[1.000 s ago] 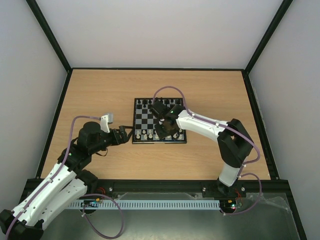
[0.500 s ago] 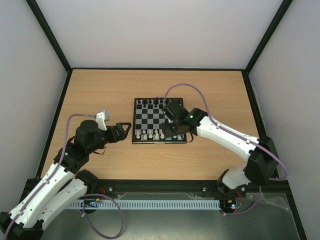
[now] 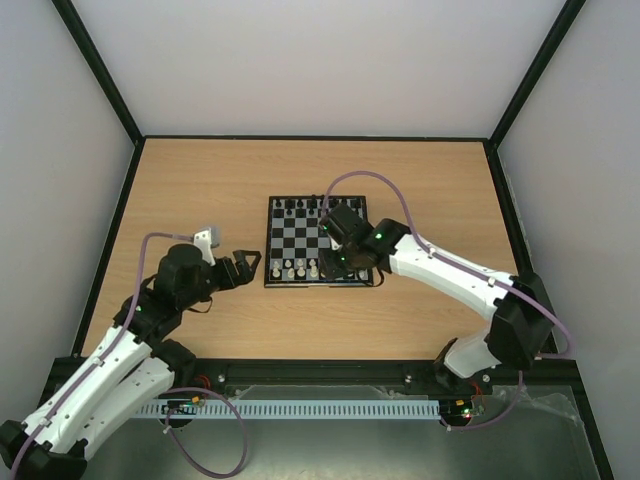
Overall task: Set up the chess pieces on the board
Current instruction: Adjust the chess piece on the chessboard.
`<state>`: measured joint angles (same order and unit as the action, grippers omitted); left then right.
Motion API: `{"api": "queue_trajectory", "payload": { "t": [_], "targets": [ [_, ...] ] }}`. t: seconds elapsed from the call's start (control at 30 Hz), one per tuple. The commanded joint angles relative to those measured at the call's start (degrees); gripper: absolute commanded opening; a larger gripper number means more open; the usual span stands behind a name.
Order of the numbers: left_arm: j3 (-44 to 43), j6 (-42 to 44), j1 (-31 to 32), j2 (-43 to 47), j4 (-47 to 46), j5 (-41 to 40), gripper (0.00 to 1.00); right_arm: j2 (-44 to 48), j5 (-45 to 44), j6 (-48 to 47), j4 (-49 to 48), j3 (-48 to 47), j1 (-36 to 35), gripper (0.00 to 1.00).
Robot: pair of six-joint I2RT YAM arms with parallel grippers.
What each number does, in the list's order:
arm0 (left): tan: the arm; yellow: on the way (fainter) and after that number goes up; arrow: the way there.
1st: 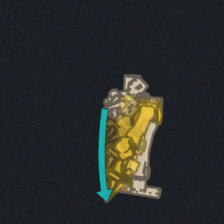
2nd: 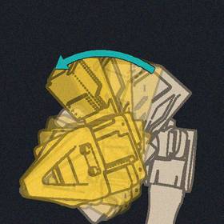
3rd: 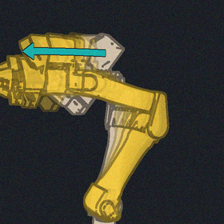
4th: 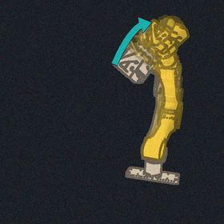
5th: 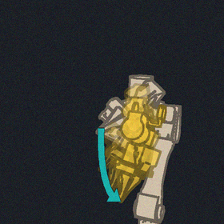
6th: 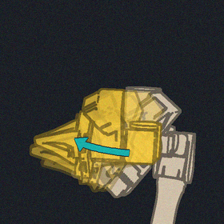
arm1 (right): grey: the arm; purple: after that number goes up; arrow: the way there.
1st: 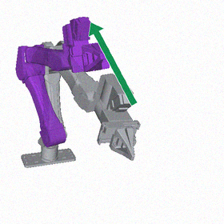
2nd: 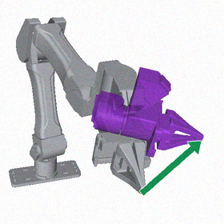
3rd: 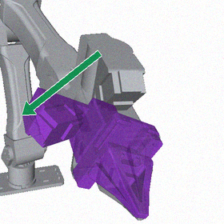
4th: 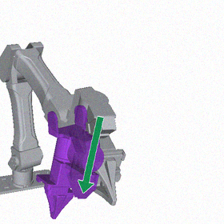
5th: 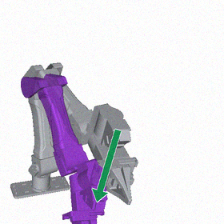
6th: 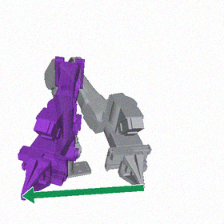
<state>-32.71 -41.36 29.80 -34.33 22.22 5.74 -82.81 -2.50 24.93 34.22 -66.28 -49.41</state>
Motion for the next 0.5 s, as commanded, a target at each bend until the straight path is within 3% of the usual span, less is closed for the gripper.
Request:
{"api": "queue_trajectory", "payload": {
  "t": [0.0,0.47],
  "targets": [
    [1.36,0.51,-0.36,0.18,-0.93,-2.43,0.99,-4.61,2.19,0.33,0.20,-4.94,-2.43,0.48],
    [-0.12,-1.85,-0.36,7.78,2.02,0.93,1.00,-23.00,-2.04,2.81,4.67,-20.15,-7.30,0.41]
  ]
}}
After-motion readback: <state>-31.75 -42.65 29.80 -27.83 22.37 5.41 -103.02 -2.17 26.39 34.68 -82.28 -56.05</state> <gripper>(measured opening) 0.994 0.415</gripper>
